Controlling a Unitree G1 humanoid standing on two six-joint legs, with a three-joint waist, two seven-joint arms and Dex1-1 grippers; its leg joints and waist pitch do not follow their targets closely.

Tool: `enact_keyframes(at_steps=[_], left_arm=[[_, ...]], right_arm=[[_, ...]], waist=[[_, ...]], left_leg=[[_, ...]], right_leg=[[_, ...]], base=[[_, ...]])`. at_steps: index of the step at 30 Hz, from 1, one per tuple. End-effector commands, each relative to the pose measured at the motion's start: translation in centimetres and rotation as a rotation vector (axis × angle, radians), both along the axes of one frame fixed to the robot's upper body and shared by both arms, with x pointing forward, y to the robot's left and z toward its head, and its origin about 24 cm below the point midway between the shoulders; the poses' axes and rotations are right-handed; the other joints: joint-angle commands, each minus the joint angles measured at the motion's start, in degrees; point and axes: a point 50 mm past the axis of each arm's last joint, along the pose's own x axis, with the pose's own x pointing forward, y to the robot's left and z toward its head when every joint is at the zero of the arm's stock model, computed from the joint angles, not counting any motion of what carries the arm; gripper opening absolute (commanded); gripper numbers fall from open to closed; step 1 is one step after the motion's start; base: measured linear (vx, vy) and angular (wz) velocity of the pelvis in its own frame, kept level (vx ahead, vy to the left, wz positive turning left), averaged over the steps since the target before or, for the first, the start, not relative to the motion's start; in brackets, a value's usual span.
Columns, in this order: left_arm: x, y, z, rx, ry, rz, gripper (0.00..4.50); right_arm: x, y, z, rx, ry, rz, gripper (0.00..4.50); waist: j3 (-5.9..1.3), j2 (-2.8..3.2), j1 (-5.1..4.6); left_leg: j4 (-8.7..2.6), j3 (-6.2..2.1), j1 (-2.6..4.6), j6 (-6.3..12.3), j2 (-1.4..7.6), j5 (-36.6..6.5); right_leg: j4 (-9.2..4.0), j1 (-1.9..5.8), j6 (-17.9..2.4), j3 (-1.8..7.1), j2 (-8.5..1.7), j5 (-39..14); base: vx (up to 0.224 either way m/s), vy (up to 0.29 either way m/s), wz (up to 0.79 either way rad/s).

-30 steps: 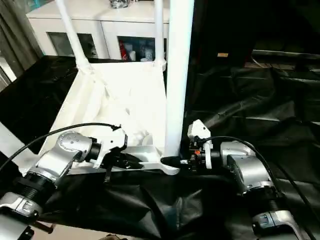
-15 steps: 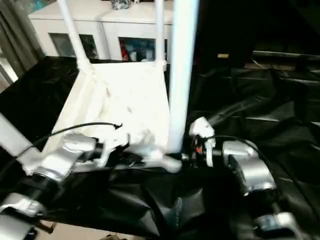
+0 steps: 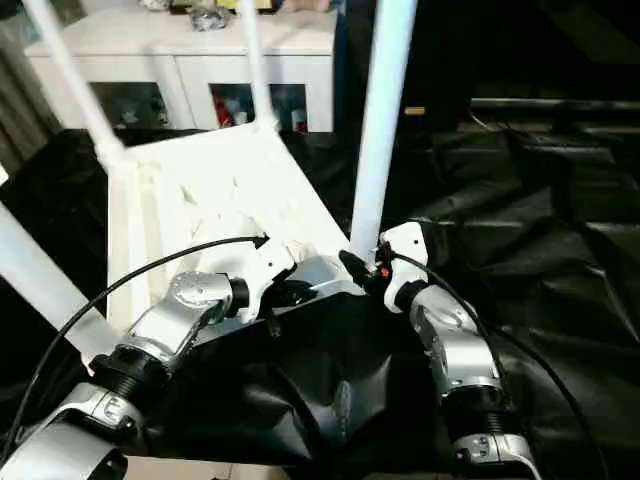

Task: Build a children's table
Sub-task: Rotate leg to tighten

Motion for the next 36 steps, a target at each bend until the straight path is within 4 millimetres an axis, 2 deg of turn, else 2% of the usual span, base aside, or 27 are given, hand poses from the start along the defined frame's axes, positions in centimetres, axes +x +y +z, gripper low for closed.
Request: enact_keyframes(at_steps=[1,2,3,4,6,7,8,11,13,15,18,19,20,22,25,28,31,33,34,36], left_arm=[[0.4,-2.1,2.6,-0.081,-0.089,-0.062,0.0],[0.2,-1.2,2.6,-0.065,-0.082,-0.103,0.0],[0.1,-0.8,2.5,-0.056,-0.077,-0.125,0.0],[-0.1,-0.2,2.4,-0.043,-0.067,-0.158,0.0],[-0.7,1.0,2.2,-0.027,-0.044,-0.237,0.0],[-0.7,1.0,2.2,-0.026,-0.044,-0.238,0.0],[-1.1,1.8,2.2,-0.009,-0.023,-0.287,0.0],[-1.6,3.0,2.0,0.02,0.001,-0.355,0.0],[-1.9,3.7,2.1,0.031,0.021,-0.392,0.0],[-2.2,4.3,2.2,0.043,0.048,-0.432,0.0],[-2.5,4.8,2.2,0.057,0.071,-0.464,0.0],[-2.4,4.9,2.3,0.061,0.067,-0.462,0.0],[-2.4,5.0,2.3,0.062,0.07,-0.464,0.0],[-2.3,5.0,2.3,0.066,0.071,-0.466,0.0],[-2.3,5.0,2.4,0.065,0.066,-0.459,0.0],[-2.1,4.9,2.4,0.047,0.056,-0.418,0.0],[-1.6,4.5,2.3,0.013,0.022,-0.319,0.0],[-1.3,4.3,2.3,0.004,0.006,-0.269,0.0],[-1.1,4.0,2.3,0.0,-0.007,-0.219,0.0],[-0.4,3.1,2.1,-0.007,-0.038,-0.104,0.0]], right_arm=[[-1.9,5.2,-0.6,0.121,0.065,0.334,2.87],[-2.0,4.2,-0.3,0.093,0.056,0.376,3.01],[-2.0,3.7,-0.1,0.083,0.055,0.394,3.15],[-2.1,2.9,0.1,0.071,0.056,0.42,3.15],[-2.2,1.5,0.6,0.04,0.05,0.466,3.15],[-2.2,1.5,0.6,0.04,0.049,0.466,3.15],[-2.2,0.6,1.0,0.02,0.051,0.5,3.15],[-2.5,-0.3,1.5,-0.001,0.065,0.553,3.15],[-2.6,-0.8,1.6,-0.021,0.082,0.597,3.15],[-2.8,-1.1,1.6,-0.04,0.1,0.64,3.15],[-2.9,-1.2,1.6,-0.059,0.112,0.679,3.15],[-2.9,-1.2,1.6,-0.059,0.114,0.691,3.02],[-2.9,-1.1,1.7,-0.056,0.116,0.698,2.83],[-2.9,-0.9,1.7,-0.051,0.118,0.711,2.83],[-3.0,-0.8,1.7,-0.043,0.121,0.723,2.55],[-3.3,-0.5,1.5,-0.028,0.124,0.718,2.42],[-3.1,-0.4,0.9,-0.006,0.122,0.625,2.31],[-2.9,-0.4,0.6,-0.002,0.119,0.566,2.24],[-2.5,-0.3,0.2,-0.009,0.114,0.482,2.21],[-1.8,0.1,-1.1,-0.033,0.12,0.302,2.18]], waist=[[-3.0,-0.62,0.05],[-3.18,-0.39,0.07],[-3.29,-0.52,0.19],[-3.49,-0.58,0.4],[-3.56,-0.27,0.63],[-3.63,-0.27,0.74],[-3.78,-0.26,0.9],[-4.01,-0.03,1.37],[-4.17,-0.1,2.0],[-4.11,-0.15,2.57],[-3.84,-0.09,3.28],[-3.75,-0.2,3.32],[-3.67,-0.14,3.41],[-3.6,-0.33,3.35],[-3.45,-0.4,3.16],[-3.57,-0.44,3.14],[-3.52,-0.46,3.06],[-3.51,-0.54,2.84],[-3.53,-0.58,2.84],[-3.31,-0.75,2.09]], left_leg=[[-5.01,-1.9,1.35,1.15,2.13,-26.07],[-5.08,-1.92,0.8,1.47,2.23,-23.85],[-5.04,-1.86,0.87,1.63,2.25,-23.48],[-4.82,-1.71,0.82,2.29,2.3,-21.83],[-4.57,-1.33,0.68,3.41,2.35,-19.07],[-4.5,-1.39,0.53,3.62,2.36,-18.09],[-4.27,-1.19,0.6,4.46,2.51,-15.78],[-3.97,-1.13,0.57,5.32,2.66,-12.82],[-3.69,-0.91,0.96,6.07,2.78,-10.89],[-3.72,-0.87,0.96,5.94,2.83,-10.99],[-3.94,-0.76,1.27,4.57,2.96,-13.29],[-4.01,-0.72,1.31,4.18,2.94,-14.05],[-4.21,-0.75,1.52,2.84,3.01,-16.05],[-4.39,-0.83,1.47,2.03,3.0,-16.96],[-4.55,-0.91,1.4,1.36,2.9,-18.16],[-4.46,-0.94,1.32,1.52,2.89,-17.07],[-4.38,-0.87,1.26,1.64,2.87,-16.52],[-4.47,-1.01,1.12,1.19,2.72,-17.01],[-4.49,-1.03,1.28,1.09,2.75,-16.98],[-4.69,-1.18,0.88,0.34,2.49,-17.73]], right_leg=[[-5.44,1.58,-7.88,1.24,-2.02,-27.48],[-4.86,1.95,-9.16,1.35,-2.14,-23.62],[-4.83,2.03,-9.55,1.35,-2.13,-22.71],[-4.39,2.2,-10.77,1.47,-2.13,-19.66],[-3.97,2.25,-12.66,1.48,-2.05,-15.25],[-3.77,2.5,-13.08,1.4,-2.13,-14.26],[-3.38,2.45,-14.13,1.34,-2.05,-11.37],[-2.67,2.62,-15.49,1.29,-1.97,-7.5],[-2.27,2.4,-16.47,1.35,-1.83,-4.49],[-2.19,2.41,-16.74,1.38,-1.93,-5.01],[-2.53,2.11,-16.06,1.56,-1.99,-8.68],[-2.64,2.06,-15.85,1.6,-1.98,-9.69],[-2.84,1.94,-15.31,1.71,-2.05,-12.08],[-2.92,2.0,-14.75,1.77,-2.08,-13.54],[-3.18,2.04,-13.66,1.79,-2.15,-16.15],[-3.17,2.09,-13.26,1.85,-2.21,-15.87],[-3.26,1.95,-13.36,1.89,-2.23,-15.86],[-3.37,2.08,-12.7,1.74,-2.2,-17.38],[-3.5,1.99,-12.19,1.78,-2.26,-18.23],[-3.65,2.07,-11.46,1.63,-2.2,-19.95]], base=[[0.0,0.0,0.0],[0.0,0.0,0.0],[0.0,0.0,0.0],[0.0,0.0,0.0],[0.0,0.0,0.0],[0.0,0.0,0.0],[0.069,-0.025,0.0],[0.0,0.0,0.0],[0.0,0.0,0.0],[0.0,0.0,0.0],[0.0,0.0,0.0],[0.0,0.0,0.0],[0.0,0.0,0.0],[0.0,0.0,0.0],[0.0,0.0,0.0],[0.0,0.0,0.0],[0.0,0.0,0.0],[0.0,0.0,0.0],[0.0,0.0,0.0],[0.0,0.0,0.0]])
